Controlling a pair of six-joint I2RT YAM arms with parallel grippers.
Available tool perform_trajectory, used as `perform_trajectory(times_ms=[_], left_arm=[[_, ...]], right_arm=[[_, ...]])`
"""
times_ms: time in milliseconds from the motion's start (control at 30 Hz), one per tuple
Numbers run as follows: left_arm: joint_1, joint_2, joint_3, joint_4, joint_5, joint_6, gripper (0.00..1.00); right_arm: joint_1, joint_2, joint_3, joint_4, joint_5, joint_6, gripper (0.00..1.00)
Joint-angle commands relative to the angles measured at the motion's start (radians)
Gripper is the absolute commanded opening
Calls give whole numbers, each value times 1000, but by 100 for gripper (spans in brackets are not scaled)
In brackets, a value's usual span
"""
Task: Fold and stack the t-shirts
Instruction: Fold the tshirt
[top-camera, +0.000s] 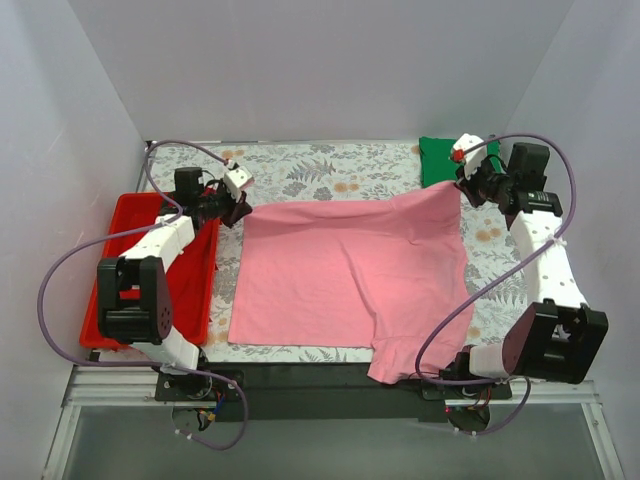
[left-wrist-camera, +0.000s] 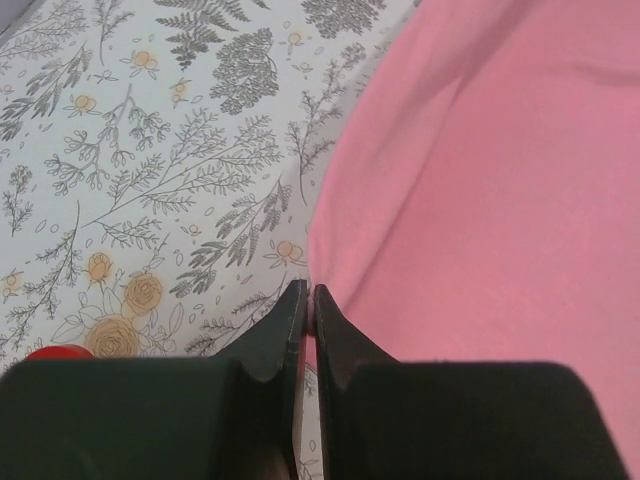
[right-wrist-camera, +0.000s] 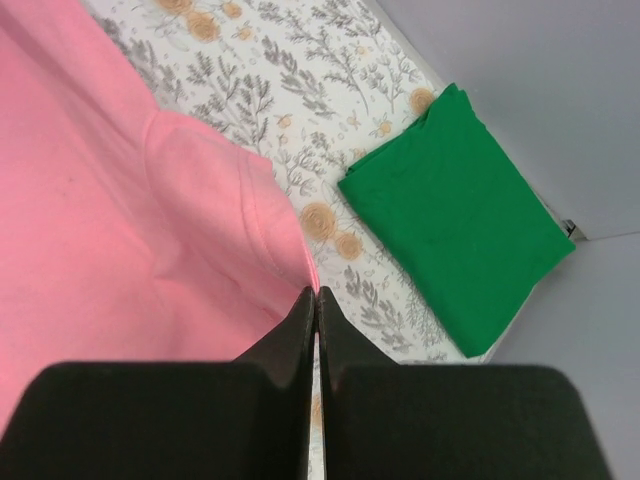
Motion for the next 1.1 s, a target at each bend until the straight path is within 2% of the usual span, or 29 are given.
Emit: perform_trajectory(times_ms=[0,300,367,767,833,867,900,933,1000,1067], left_arm=[[6,-84,-44,-74,46,180,0],[20,-178,-144,-129,45,364,0],[52,-190,-167,-143,40,410,0],[51,-162,-201,-157,45,470,0],[54,-170,-201,-189,68,493,5],[52,-173,-190,-223,82,525,7],[54,-178,-184,-303,94,556,17],[54,-182,-181,-339,103,587,22],[54,-208,-181,-423,123,657,26],[52,-234,-182,-471,131,720,29]], right_arm=[[3,-82,-70,-75,-7,-58,1],[3,-238,-227,-161,17,-130,1],[3,-260,-254,-186,11,-139,1],[6,-358,-414,-290,-12,-223,1],[12,-369,-425,-351,-18,-258,1],[12,-373,-429,-373,-18,-278,6],[12,-381,-435,-393,-20,-327,11],[12,-388,-437,-417,-15,-346,26],[12,-410,-431,-494,-15,-418,43],[12,-419,-423,-566,-6,-456,49]])
